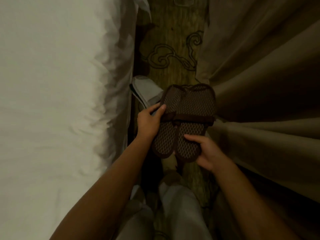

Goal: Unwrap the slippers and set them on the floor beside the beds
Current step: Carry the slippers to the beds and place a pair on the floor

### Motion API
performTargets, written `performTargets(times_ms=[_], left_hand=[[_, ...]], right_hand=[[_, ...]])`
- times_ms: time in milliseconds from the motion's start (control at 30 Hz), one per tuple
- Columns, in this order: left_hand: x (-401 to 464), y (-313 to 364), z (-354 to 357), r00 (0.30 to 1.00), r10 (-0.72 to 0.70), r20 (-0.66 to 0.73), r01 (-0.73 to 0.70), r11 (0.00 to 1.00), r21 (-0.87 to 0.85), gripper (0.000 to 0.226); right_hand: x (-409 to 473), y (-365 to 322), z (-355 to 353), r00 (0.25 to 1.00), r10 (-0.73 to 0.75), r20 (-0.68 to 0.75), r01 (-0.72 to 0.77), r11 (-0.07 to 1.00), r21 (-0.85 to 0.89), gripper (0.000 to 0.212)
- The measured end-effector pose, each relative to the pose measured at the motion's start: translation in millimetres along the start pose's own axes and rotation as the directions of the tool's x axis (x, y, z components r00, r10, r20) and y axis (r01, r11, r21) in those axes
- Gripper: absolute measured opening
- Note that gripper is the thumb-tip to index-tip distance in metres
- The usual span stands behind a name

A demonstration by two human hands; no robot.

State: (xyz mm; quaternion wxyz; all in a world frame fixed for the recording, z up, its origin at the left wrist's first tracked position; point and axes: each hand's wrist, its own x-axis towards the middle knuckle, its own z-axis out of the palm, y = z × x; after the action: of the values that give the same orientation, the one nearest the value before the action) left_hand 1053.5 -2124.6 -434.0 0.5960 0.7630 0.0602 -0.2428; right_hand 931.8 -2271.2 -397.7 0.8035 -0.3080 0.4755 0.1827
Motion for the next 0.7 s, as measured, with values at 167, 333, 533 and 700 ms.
performTargets(times_ms=[167, 333, 533, 700], left_hand=[[40.6, -48.1, 20.4, 0.996, -0.021, 0.091, 0.022, 1.000, -0.010, 0.032], [51.2, -89.6, 25.0, 0.994, -0.108, 0.001, 0.108, 0.993, 0.041, 0.033], [45.2, -139.4, 17.0, 0.979, -0.195, -0.065, 0.205, 0.940, 0.273, 0.033], [18.8, -174.3, 42.7, 0.944, -0.331, -0.005, 0.320, 0.908, 0.269, 0.033]], right_hand=[[63.0, 17.3, -18.3, 0.998, 0.003, -0.064, -0.005, 0.999, -0.041, 0.032], [105.4, 18.8, -34.9, 0.978, -0.117, -0.170, 0.087, 0.980, -0.179, 0.020], [150.6, 3.9, -55.9, 0.906, -0.308, -0.291, 0.179, 0.901, -0.395, 0.015], [212.0, -0.5, -44.8, 0.911, -0.303, -0.279, 0.218, 0.930, -0.297, 0.019]])
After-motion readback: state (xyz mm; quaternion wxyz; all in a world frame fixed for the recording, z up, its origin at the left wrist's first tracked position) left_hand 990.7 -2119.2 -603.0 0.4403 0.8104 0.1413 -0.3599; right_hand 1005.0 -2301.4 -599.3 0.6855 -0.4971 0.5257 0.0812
